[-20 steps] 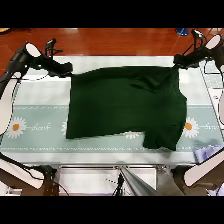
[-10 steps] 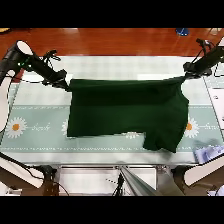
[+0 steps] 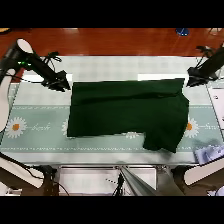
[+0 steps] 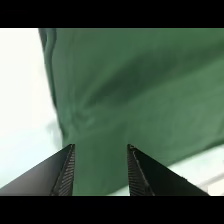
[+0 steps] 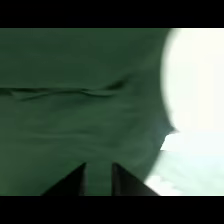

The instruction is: Fold the shirts.

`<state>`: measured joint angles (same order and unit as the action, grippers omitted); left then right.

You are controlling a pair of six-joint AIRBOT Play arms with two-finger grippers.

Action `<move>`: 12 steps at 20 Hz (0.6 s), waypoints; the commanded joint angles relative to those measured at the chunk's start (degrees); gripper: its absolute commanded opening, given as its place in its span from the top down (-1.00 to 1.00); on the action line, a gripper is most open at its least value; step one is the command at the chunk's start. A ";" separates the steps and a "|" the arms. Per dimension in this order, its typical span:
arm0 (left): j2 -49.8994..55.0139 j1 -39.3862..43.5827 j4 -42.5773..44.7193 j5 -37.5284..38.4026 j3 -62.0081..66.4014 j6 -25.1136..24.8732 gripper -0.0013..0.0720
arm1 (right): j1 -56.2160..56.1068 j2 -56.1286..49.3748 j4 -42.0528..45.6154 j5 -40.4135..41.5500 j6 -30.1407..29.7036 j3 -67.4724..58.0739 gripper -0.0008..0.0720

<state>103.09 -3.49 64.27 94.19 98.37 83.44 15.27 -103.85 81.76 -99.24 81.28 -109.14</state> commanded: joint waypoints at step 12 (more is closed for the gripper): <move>-30.38 -12.55 -0.26 -7.56 -40.79 -7.19 -0.15 | 17.84 27.15 -1.09 0.17 -4.22 31.54 -0.17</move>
<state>79.37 -13.43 64.18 91.88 72.23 78.30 31.18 -80.84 81.21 -102.72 79.35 -86.30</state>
